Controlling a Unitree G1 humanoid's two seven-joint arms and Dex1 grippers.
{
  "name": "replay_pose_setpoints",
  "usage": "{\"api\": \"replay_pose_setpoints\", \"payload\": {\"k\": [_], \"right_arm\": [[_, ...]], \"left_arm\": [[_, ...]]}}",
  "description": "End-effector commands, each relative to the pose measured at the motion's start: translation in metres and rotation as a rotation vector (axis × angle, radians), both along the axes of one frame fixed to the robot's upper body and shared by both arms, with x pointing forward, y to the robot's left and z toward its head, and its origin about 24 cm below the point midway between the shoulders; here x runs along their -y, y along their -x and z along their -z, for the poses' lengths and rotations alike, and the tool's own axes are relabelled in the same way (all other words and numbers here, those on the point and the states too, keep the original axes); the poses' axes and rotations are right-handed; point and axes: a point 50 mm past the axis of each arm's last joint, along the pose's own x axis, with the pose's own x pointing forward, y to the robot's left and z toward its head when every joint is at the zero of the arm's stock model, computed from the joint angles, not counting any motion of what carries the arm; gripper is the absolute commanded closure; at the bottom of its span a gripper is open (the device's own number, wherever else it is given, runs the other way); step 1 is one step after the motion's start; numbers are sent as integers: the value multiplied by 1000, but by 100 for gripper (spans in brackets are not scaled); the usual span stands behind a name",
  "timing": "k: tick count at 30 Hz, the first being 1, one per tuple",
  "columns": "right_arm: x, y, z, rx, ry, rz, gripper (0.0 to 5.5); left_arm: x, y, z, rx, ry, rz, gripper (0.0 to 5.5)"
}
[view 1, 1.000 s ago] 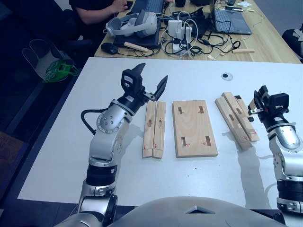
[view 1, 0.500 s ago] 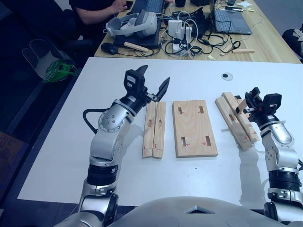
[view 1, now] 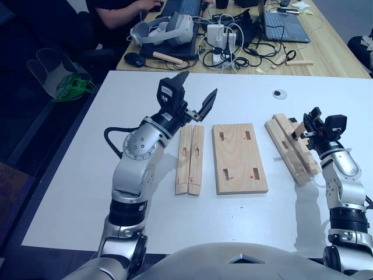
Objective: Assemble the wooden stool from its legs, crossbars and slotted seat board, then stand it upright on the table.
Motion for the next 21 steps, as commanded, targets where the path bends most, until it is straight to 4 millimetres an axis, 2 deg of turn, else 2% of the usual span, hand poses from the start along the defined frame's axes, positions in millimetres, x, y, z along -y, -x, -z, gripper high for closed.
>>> {"api": "replay_pose_setpoints", "payload": {"k": [1, 9, 15, 21], "right_arm": [[-2, -1, 4, -58, -47, -40, 511], [13, 5, 27, -203, -167, -25, 511], [1, 4, 54, -328, -137, -40, 511], [-7, 6, 70, -404, -92, -28, 511]], "left_arm": [[1, 0, -2, -4, -6, -1, 120], [1, -1, -3, -5, -12, -3, 120], [2, -2, -6, 2, -7, 1, 120], [4, -2, -7, 6, -1, -2, 120]]}}
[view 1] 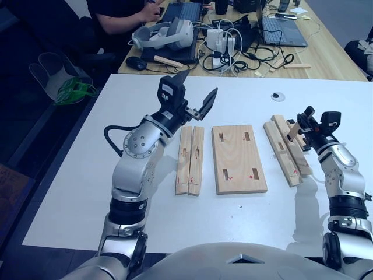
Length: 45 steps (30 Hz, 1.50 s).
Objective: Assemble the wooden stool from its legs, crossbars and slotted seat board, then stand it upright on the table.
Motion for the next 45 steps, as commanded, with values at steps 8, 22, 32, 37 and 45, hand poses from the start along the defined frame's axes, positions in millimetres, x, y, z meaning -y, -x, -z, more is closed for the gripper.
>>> {"api": "replay_pose_setpoints", "payload": {"k": [8, 22, 32, 37, 45], "right_arm": [[7, 19, 52, -205, 174, 44, 511], [0, 46, 86, -69, 50, 84, 511], [10, 22, 7, 224, 130, 133, 420], [-2, 5, -93, 484, 119, 132, 325], [-20, -43, -125, 277, 20, 122, 306]], "left_arm": [[4, -1, -6, 17, 11, -5, 120], [6, -1, -5, 11, 14, 0, 120], [2, 1, 12, -38, -3, -17, 120], [-5, 1, 28, -101, 14, -66, 120], [-4, -2, 33, -115, 34, -85, 120]]}}
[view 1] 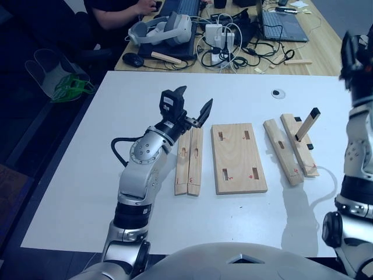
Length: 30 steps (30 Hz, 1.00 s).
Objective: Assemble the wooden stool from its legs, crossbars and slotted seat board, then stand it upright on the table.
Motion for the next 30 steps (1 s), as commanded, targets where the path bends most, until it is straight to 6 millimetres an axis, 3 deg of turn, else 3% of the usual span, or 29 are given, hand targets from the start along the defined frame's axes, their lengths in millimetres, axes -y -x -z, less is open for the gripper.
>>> {"api": "replay_pose_setpoints", "payload": {"k": [1, 3, 6, 9, 13, 16, 19, 22, 27, 30], "right_arm": [[0, -17, 90, -476, -61, -18, 306], [9, -6, 143, -685, -65, 26, 306], [11, 2, 164, -760, -100, 40, 306], [7, -1, 152, -684, -130, 30, 306], [6, -3, 108, -408, -95, 59, 306], [9, 15, 75, -156, -11, 82, 306], [4, 39, 72, -127, 80, 53, 306], [11, 72, 109, -266, 68, 65, 306], [28, 142, 173, -573, 63, 117, 229], [33, 162, 202, -757, 7, 76, 167]], "left_arm": [[2, -1, -1, 10, -2, -11, 120], [3, -1, -2, 15, -1, -5, 120], [2, 0, -1, 14, -3, -5, 120], [1, 1, 0, 8, -5, -9, 120], [0, 1, 3, -4, -3, -13, 120], [-4, 2, 8, -25, 29, -32, 120], [-8, 3, 11, -53, 82, -54, 120], [-11, 4, 13, -66, 107, -83, 120], [-14, 7, 15, -74, 126, -114, 120], [-14, 9, 15, -73, 133, -131, 120]]}}
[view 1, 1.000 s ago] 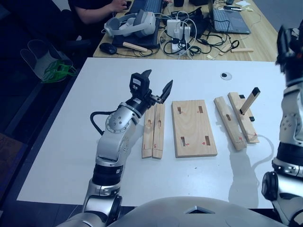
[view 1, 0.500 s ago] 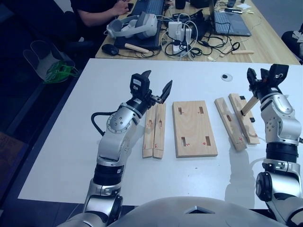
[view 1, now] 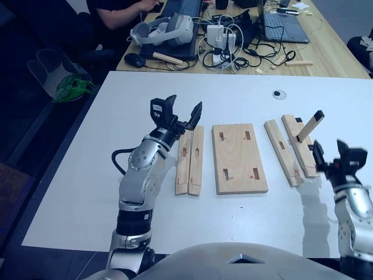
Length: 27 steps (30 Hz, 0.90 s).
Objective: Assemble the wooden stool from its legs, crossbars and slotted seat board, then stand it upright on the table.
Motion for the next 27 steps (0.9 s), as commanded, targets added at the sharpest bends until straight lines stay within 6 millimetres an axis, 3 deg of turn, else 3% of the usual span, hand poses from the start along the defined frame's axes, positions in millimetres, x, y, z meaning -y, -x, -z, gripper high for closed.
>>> {"api": "replay_pose_setpoints", "payload": {"k": [1, 4, 10, 17, 25, 27], "right_arm": [[9, 16, 29, -179, -81, -2, 153], [15, 16, 44, -299, -119, 3, 104], [10, 14, 66, -546, -164, -56, 98], [-1, 20, 80, -709, -221, -17, 214], [-5, 13, 77, -686, -272, 22, 339], [-7, 11, 74, -684, -264, 11, 343]], "left_arm": [[-1, 2, -2, -3, 5, -18, 120], [0, 1, -3, 1, 2, -17, 120], [1, -1, -5, 0, -6, 0, 120], [1, -4, -5, -8, -22, 16, 120], [2, -6, -4, -19, -23, 23, 120], [2, -7, -4, -22, -20, 21, 120]]}}
